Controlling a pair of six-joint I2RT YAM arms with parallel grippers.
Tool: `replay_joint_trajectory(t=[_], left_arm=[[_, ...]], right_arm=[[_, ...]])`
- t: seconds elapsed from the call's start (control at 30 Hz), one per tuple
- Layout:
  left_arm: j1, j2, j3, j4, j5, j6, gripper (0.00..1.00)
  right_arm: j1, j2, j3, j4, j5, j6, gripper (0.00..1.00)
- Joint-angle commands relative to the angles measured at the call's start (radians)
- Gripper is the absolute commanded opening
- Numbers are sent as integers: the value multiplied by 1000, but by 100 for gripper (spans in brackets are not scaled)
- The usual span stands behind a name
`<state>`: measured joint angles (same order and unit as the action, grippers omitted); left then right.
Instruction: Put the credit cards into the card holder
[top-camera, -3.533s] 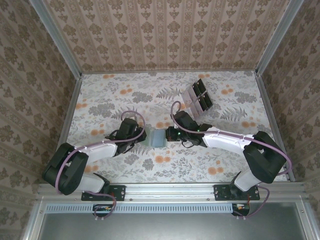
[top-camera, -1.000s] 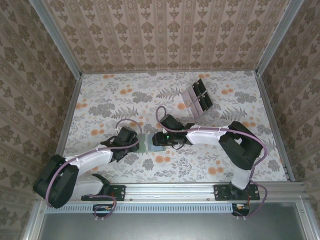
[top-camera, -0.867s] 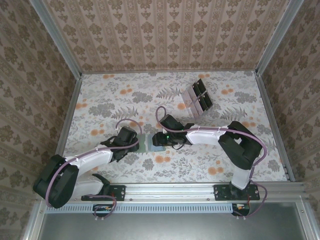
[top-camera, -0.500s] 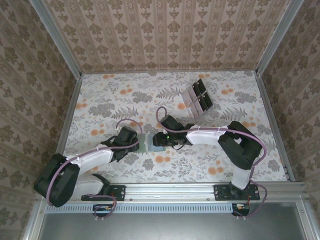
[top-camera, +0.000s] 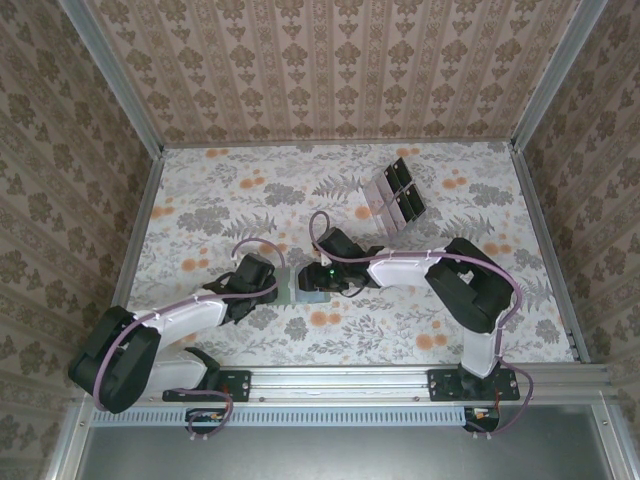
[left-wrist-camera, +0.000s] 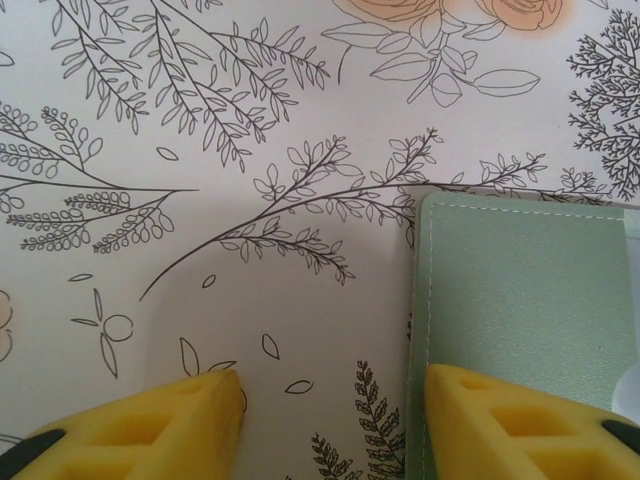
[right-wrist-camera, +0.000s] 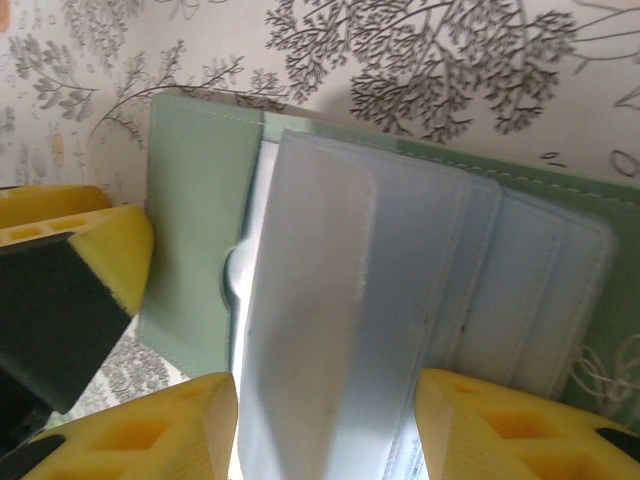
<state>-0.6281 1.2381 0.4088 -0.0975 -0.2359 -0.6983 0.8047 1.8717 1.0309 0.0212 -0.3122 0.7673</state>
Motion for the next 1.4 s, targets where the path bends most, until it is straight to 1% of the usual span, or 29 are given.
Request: replay_joint_trajectory(t=[0.0,0.27,0.53,0.73,0.93,1.13,1.23,1.37], left_arm=[[-2,27,-31,21,17,1,53],[-2,38,-34,39,23,2,52],[-2,37,-39,50,27,-3,52],[-1,8,-42,34,9,-7,52],[16,-88,-67,-5,-21,-54,53],[52,-251,-98,-84,-66,-121,54],[79,-338,-110,-133,-81,-130,54],[122,-438,-121,-195,-76,-124,54]], right_arm=[[-6,27,10,46,-91,36,52],[-6,35,42,79,-150,57,52],[-6,43,75,79,-169,67,52],[-5,56,95,84,-176,78,52],[3,66,123,70,-180,81,52],[21,83,175,32,-180,82,53],[35,114,225,-7,-179,82,53],[47,170,282,-16,-188,96,53]])
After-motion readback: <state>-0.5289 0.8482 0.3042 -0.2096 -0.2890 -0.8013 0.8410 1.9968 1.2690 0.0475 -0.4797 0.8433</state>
